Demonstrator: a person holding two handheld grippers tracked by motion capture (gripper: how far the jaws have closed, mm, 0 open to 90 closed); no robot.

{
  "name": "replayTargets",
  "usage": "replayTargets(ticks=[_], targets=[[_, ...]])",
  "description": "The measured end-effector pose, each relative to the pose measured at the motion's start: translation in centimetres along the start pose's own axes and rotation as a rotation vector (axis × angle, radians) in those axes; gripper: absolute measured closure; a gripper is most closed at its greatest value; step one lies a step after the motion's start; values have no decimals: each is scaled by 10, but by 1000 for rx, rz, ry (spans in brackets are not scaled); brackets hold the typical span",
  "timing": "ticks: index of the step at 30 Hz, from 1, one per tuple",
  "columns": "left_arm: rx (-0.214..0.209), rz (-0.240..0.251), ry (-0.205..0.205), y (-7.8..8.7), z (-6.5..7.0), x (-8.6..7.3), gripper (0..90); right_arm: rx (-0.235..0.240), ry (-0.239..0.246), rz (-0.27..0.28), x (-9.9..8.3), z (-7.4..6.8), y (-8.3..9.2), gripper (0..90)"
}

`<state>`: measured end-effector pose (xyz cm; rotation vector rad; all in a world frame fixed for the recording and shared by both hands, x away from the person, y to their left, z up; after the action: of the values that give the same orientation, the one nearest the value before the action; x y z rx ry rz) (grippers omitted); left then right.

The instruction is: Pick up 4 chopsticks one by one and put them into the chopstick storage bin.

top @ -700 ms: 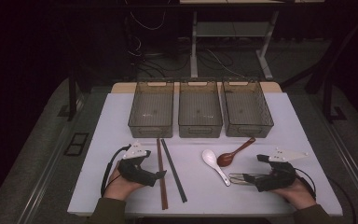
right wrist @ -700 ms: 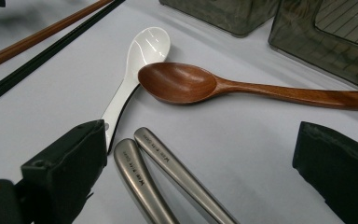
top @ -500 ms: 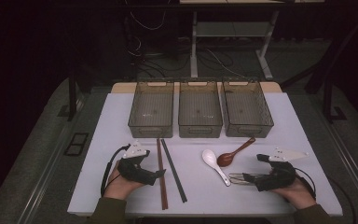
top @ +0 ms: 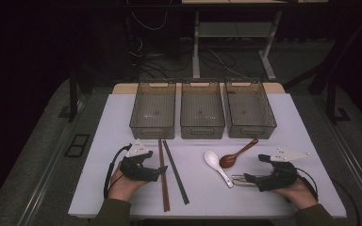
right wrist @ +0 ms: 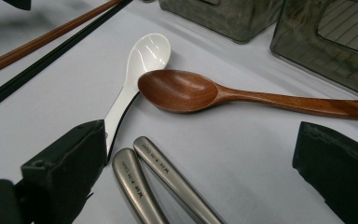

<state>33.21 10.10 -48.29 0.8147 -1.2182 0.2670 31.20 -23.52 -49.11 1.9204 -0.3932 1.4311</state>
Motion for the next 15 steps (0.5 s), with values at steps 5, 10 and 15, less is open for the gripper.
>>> replayTargets(ticks=[5,10,15], targets=[[14,-8,12,-4,-1,0,245,7,5,-7,-1,-2,0,29],[28,-21,24,-12,-4,-1,346,6,2,-2,0,-1,0,30],[61,-54,25,-17,-7,-6,412,7,6,-2,0,-2,-2,29]])
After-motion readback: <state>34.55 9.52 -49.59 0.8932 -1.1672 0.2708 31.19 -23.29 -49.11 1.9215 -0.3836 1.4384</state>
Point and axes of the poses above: each handheld gripper's, and its own axes: y roughly backward along the jaws, x roughly out of its top, z roughly to its right, the point moved 9 cm from there along -y, roughly forward along the jaws, and after that the axes turned 14 degrees about z, right-handed, at the moved point
